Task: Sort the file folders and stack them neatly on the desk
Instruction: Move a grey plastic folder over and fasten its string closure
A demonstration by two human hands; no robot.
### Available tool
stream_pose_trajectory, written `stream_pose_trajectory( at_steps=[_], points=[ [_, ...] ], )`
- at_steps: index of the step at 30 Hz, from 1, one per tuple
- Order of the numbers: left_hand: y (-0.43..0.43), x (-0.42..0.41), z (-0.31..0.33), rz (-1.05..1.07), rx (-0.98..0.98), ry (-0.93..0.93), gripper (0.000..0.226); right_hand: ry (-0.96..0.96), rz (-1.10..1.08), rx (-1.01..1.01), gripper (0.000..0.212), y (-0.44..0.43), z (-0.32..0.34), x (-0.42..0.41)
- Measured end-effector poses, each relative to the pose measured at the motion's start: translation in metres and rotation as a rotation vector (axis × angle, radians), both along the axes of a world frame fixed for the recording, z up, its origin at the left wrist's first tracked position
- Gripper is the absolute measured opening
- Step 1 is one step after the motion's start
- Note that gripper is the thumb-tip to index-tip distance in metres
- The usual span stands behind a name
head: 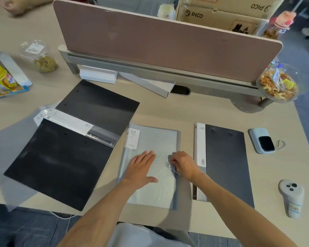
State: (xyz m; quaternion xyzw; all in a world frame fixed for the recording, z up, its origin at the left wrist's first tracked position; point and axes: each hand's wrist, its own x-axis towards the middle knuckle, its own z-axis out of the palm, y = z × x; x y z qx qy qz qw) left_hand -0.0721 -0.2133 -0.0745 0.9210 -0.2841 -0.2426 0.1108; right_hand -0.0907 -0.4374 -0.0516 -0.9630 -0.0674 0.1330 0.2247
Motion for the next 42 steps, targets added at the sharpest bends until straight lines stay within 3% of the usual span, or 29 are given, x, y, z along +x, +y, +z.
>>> stream_pose_trajectory(
  at_steps=[11,18,21,25,29,31,34,37,39,42],
  points=[
    [-0.002,-0.001,0.002,0.009,0.015,0.020,0.096,-0.062,0.020,-0.066,0.009,-0.004,-0.003,-0.024],
    [-0.006,-0.003,0.003,0.009,0.060,0.030,0.095,-0.112,0.249,-0.204,0.030,-0.012,-0.004,-0.028],
    [-0.006,-0.004,0.003,0.003,0.069,0.019,0.095,-0.117,0.293,-0.218,0.024,-0.013,-0.001,-0.033],
    [-0.004,-0.010,0.012,0.121,0.010,0.005,0.084,-0.020,-0.018,-0.016,0.015,-0.008,0.002,-0.035],
    [0.012,-0.018,0.024,0.654,-0.089,-0.032,0.075,0.125,-0.419,0.181,0.029,0.001,0.004,-0.027],
    [0.020,-0.018,0.028,0.881,-0.176,0.083,0.072,0.191,-0.567,0.246,0.032,0.008,0.003,-0.022],
    [0.025,-0.012,0.033,0.989,-0.305,0.176,0.063,0.221,-0.694,0.342,0.036,0.013,0.010,-0.018],
    [0.031,-0.003,0.041,1.192,-0.577,0.373,0.054,0.274,-0.834,0.485,0.036,0.008,0.019,-0.017],
    [0.036,0.001,0.047,1.239,-0.773,0.556,0.046,0.297,-0.914,0.556,0.035,-0.001,0.018,-0.014],
    [0.037,0.009,0.059,1.258,-0.935,0.683,0.044,0.323,-0.987,0.655,0.037,-0.016,0.021,-0.007]
  ],
)
